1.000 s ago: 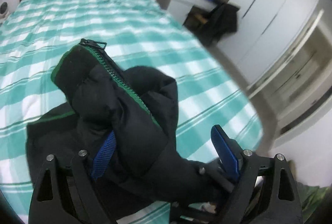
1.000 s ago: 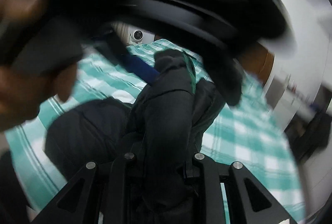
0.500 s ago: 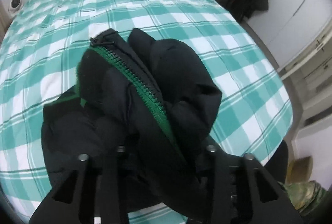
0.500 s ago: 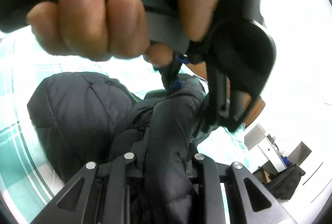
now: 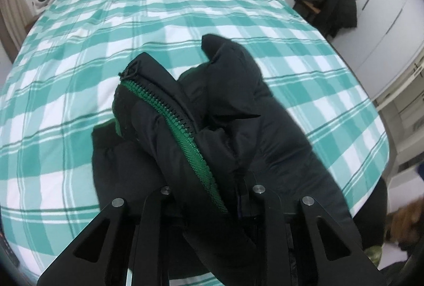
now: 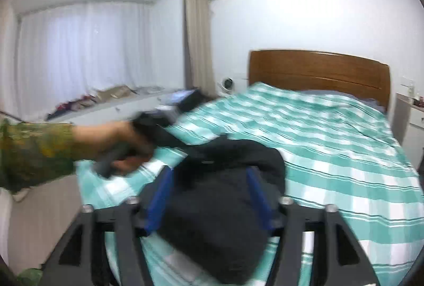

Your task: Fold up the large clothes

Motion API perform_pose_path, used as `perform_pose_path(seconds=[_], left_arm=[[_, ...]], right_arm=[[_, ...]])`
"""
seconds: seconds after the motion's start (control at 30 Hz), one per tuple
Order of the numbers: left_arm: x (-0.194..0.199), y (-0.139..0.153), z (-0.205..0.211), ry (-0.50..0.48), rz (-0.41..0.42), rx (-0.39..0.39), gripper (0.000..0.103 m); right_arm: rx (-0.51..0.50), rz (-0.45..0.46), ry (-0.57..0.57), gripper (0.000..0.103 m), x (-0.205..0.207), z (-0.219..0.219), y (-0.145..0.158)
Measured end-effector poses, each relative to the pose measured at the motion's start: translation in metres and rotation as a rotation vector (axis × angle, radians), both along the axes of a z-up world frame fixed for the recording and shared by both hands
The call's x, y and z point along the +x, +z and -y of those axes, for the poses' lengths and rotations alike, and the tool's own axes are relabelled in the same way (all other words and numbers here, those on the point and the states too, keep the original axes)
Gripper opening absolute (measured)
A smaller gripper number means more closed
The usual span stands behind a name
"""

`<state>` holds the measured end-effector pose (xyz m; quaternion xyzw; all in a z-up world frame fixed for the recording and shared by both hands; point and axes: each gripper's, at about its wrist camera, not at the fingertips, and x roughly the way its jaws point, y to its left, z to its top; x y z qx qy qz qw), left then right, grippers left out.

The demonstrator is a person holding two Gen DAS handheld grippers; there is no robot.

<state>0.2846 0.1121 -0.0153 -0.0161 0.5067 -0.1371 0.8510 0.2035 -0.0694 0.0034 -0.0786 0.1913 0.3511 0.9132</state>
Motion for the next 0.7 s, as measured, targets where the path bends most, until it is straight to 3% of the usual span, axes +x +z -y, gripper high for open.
perform_pose_path(seconds=[0.1,0.2,0.3,0.47,0.6,0.7], left_arm=[[-0.006,-0.006,-0.017,0.011,0.008,-0.015,0.023],[-0.009,-0.012,-0.038,0.043,0.008,-0.033,0.023],[-0.010,-0.026,-0.069,0.098,-0.014,-0.064,0.023],[-0.012,-0.056,-0.127,0.244,-0.047,-0.241,0.023],[-0.012,-0.081,-0.147,0.313,-0.055,-0.362,0.024],[-0.013,-0.096,-0.149,0.331,-0.052,-0.411,0.025]], right_arm=[[-0.043,-0.096,0.068,0.022,0.025,-0.041,-0.029],[-0.123,-0.124,0.138,0.021,0.026,-0.102,-0.074],[-0.142,-0.181,0.153,0.021,0.045,-0.132,-0.108],[-0.177,-0.176,0.160,0.019,0.056,-0.171,-0.133],[-0.184,-0.189,0.131,0.018,0.057,-0.180,-0.149],[-0.174,-0.204,0.113,0.018,0.063,-0.176,-0.162]])
